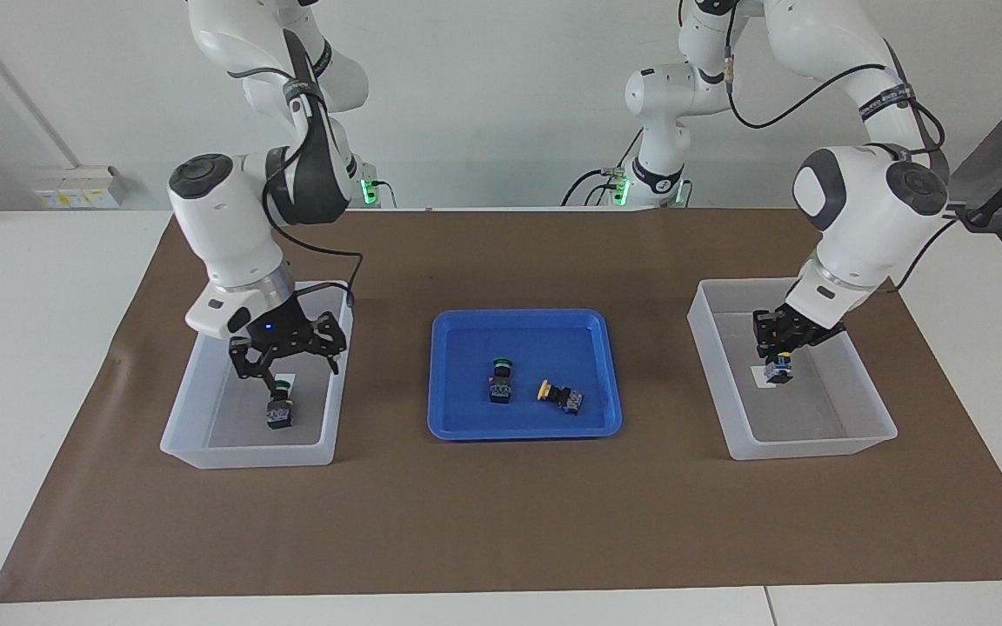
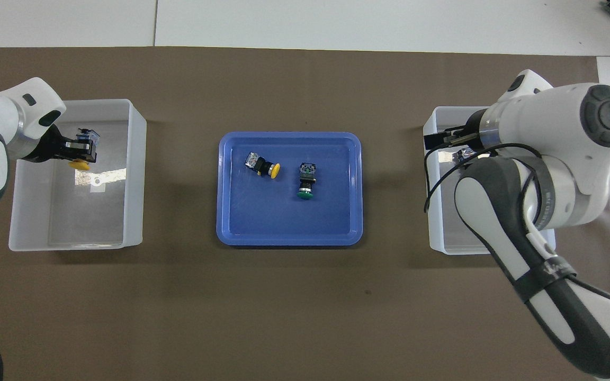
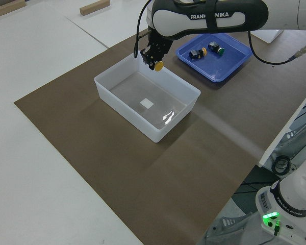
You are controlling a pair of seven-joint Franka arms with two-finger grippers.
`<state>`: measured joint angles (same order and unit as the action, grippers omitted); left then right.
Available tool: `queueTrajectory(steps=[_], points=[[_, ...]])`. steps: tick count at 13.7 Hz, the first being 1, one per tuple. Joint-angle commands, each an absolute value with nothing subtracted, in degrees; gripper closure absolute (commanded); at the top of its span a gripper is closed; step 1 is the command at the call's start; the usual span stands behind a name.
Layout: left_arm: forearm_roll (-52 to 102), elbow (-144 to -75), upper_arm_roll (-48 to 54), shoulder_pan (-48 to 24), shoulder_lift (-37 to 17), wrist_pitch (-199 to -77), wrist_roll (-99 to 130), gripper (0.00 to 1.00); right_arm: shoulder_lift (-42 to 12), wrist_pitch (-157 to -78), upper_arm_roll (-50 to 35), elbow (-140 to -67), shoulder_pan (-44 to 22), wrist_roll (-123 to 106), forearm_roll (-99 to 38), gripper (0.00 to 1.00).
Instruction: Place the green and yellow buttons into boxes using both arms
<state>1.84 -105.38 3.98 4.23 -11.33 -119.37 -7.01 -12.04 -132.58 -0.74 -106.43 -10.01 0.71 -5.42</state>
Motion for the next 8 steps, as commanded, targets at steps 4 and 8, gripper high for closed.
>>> queueTrajectory(steps=[4,8], points=[[2.90,-119.52,4.39,4.75,-9.49,-135.61,-7.47,0.53,-19.05,-137.54,-0.70,-101.62,-21.16,24.40,-5.98,0.00],[2.90,-118.39,4.31,4.66,-9.58,-133.43,-7.47,0.00,-26.26,-142.02,-0.70,-97.21,-27.06,27.95,-5.10,0.00]])
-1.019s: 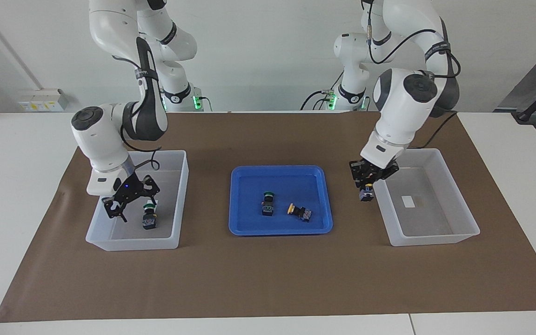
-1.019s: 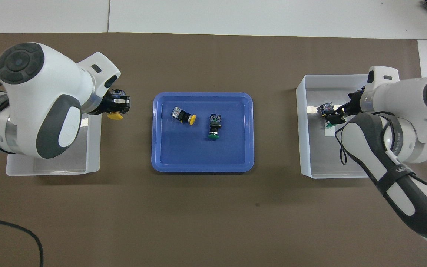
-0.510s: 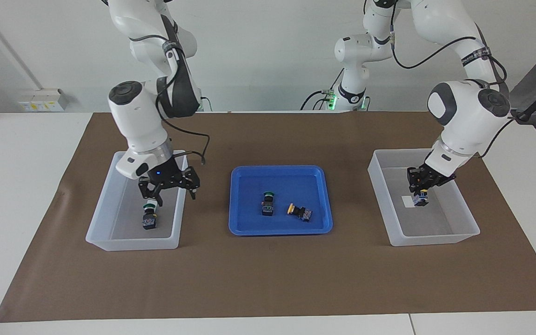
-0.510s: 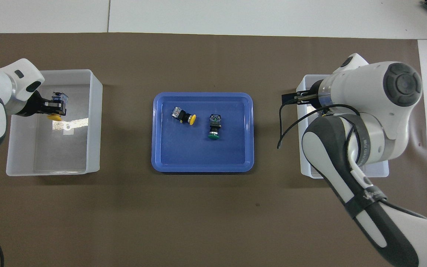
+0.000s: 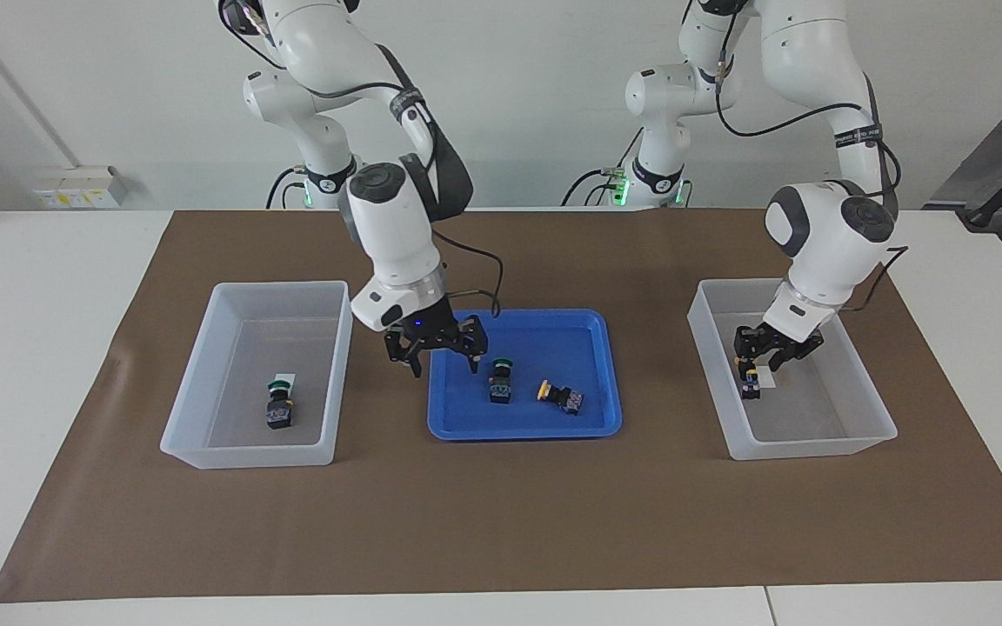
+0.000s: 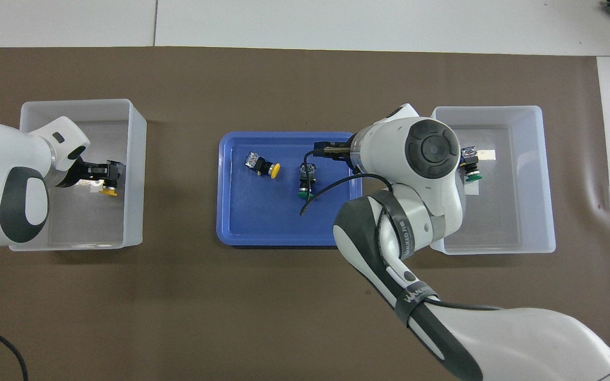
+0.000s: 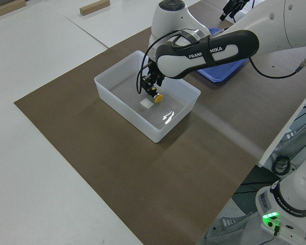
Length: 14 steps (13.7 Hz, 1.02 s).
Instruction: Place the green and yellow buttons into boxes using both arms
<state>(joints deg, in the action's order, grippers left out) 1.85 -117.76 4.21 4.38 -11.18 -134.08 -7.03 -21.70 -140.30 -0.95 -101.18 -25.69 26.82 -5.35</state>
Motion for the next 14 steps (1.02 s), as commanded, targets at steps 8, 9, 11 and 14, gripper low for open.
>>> queueTrajectory(steps=[8,9,11,14], points=[[2.81,-101.95,4.57,-4.82,-12.13,-116.80,18.93,0.00,-31.11,-147.13,-0.70,-97.91,-30.67,29.18,-4.57,0.34],[2.90,-102.21,4.57,-6.57,-12.22,-118.29,24.29,0.00,-31.11,-147.13,-0.70,-98.43,-30.67,29.18,-4.57,0.52],[2.99,-103.88,4.66,-9.92,-12.22,-122.76,35.97,0.00,-31.03,-146.78,-0.70,-100.19,-30.76,29.18,-4.57,0.83],[3.86,-108.26,4.75,-14.05,-11.87,-133.37,55.56,0.00,-29.89,-142.32,-0.27,-98.10,-29.89,28.48,-4.57,1.00]])
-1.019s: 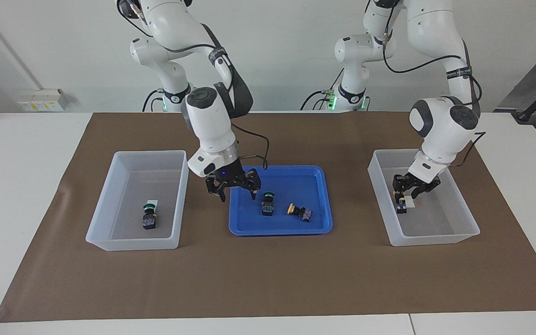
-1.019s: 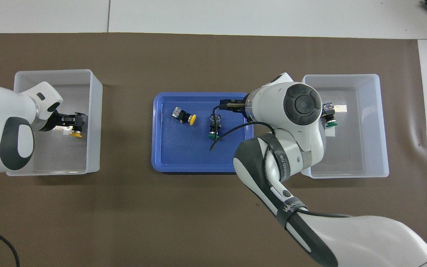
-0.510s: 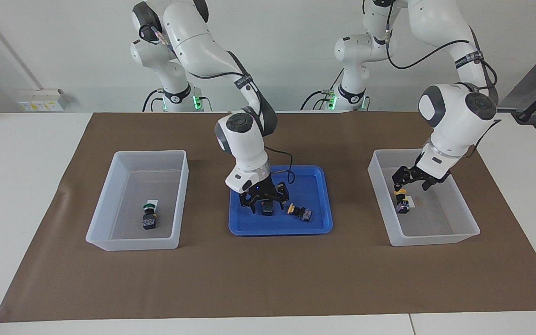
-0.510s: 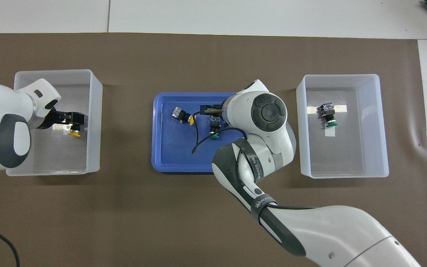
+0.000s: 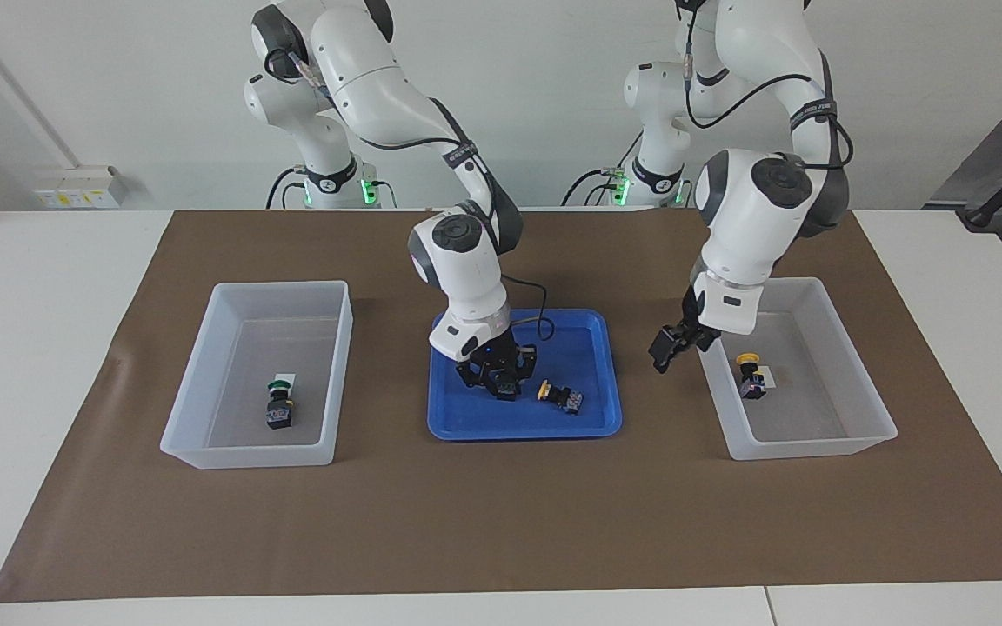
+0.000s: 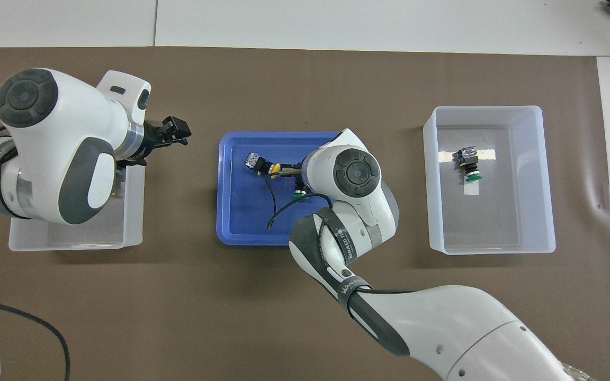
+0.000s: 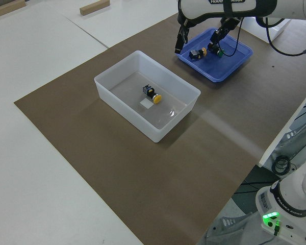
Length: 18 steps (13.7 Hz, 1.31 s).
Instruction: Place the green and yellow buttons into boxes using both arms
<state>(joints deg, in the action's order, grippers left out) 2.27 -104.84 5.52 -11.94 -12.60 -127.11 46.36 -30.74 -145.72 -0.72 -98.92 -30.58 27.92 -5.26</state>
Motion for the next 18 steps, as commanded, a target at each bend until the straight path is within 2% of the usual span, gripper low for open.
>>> queueTrajectory(steps=[1,3,6,9,13,18], points=[[4.74,-109.85,4.75,-15.28,-11.78,-137.42,61.12,0.00,-28.23,-139.86,-0.09,-97.65,-28.93,28.04,-4.40,1.00],[4.83,-112.31,4.75,-17.22,-12.21,-144.46,70.18,0.00,-23.84,-135.46,-0.17,-97.65,-26.29,25.94,-4.48,1.00],[4.83,-113.38,4.66,-20.99,-14.66,-147.65,76.71,0.00,-17.51,-129.39,-0.18,-97.65,-21.46,21.03,-4.57,1.00],[4.83,-113.03,4.48,-24.07,-19.76,-153.78,81.73,0.00,-14.42,-125.52,-0.18,-97.65,-17.85,15.93,-4.83,1.00],[4.83,-113.20,4.48,-24.96,-22.23,-156.17,82.09,0.00,-11.69,-118.31,-0.18,-98.87,-9.60,-4.59,-4.92,1.00],[4.83,-113.99,4.48,-25.83,-24.52,-159.69,82.44,0.00,-9.49,-120.58,-0.09,-108.70,-4.75,-27.75,-5.01,1.00]])
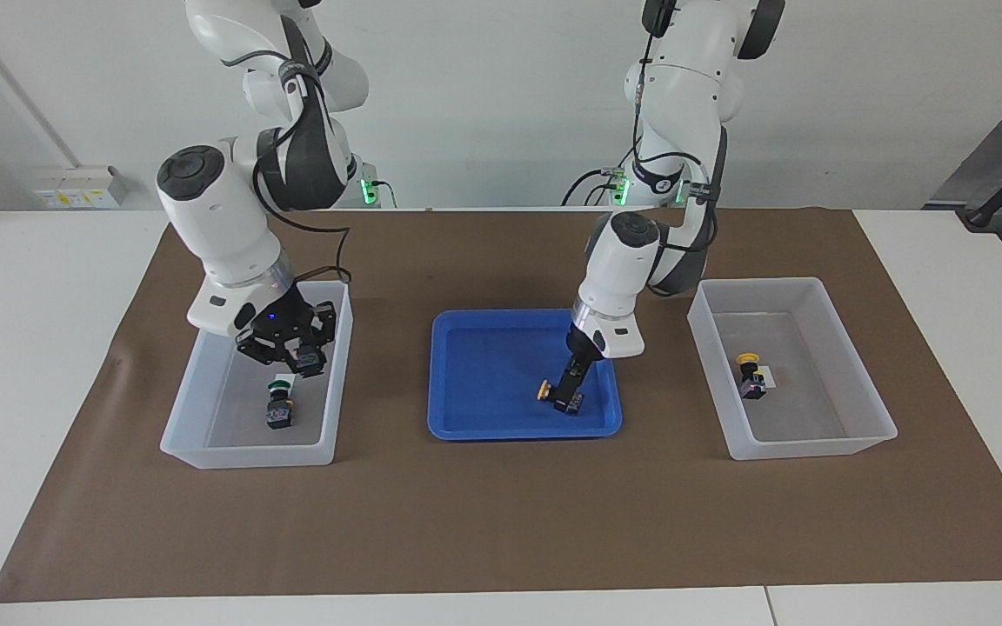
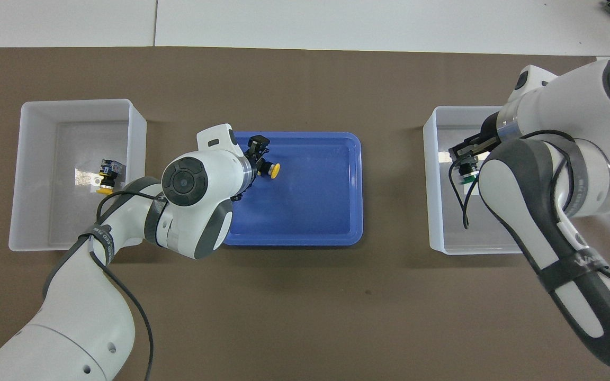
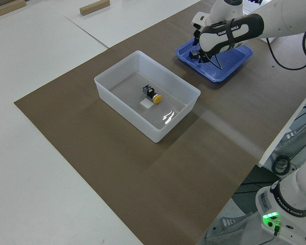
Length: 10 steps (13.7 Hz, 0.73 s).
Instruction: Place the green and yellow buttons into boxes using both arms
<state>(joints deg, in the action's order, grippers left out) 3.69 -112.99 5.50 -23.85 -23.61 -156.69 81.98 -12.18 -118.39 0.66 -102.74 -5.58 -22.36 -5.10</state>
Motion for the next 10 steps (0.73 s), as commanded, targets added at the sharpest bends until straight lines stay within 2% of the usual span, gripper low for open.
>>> queueTrajectory(steps=[1,3,4,6,8,9,10], points=[[4.83,-114.34,4.48,-25.84,-24.52,-160.05,82.53,0.02,-8.97,-123.37,-0.09,-110.98,-4.75,-28.47,-4.92,1.00],[4.83,-114.52,4.48,-25.93,-24.52,-160.05,82.53,0.10,-8.18,-128.82,-0.09,-116.87,-3.70,-30.40,-4.92,1.00],[4.92,-114.61,4.48,-25.93,-24.52,-160.05,82.53,0.21,-8.17,-131.63,-0.09,-118.90,-2.82,-33.72,-4.92,1.00],[4.83,-114.52,4.48,-25.93,-24.52,-160.05,82.79,0.52,-8.26,-134.73,-0.09,-121.19,-2.20,-36.30,-4.92,1.00],[4.83,-114.52,4.48,-25.93,-24.52,-159.96,82.71,0.74,-8.87,-135.44,-0.09,-121.82,-2.20,-36.12,-4.92,0.98],[4.83,-114.43,4.48,-25.93,-24.52,-159.96,82.62,0.83,-9.05,-136.14,-0.09,-121.90,-2.20,-36.21,-4.92,0.86],[4.83,-114.09,4.48,-25.93,-24.52,-159.70,82.53,0.89,-9.23,-136.23,-0.09,-121.73,-2.20,-36.21,-4.92,0.51]])
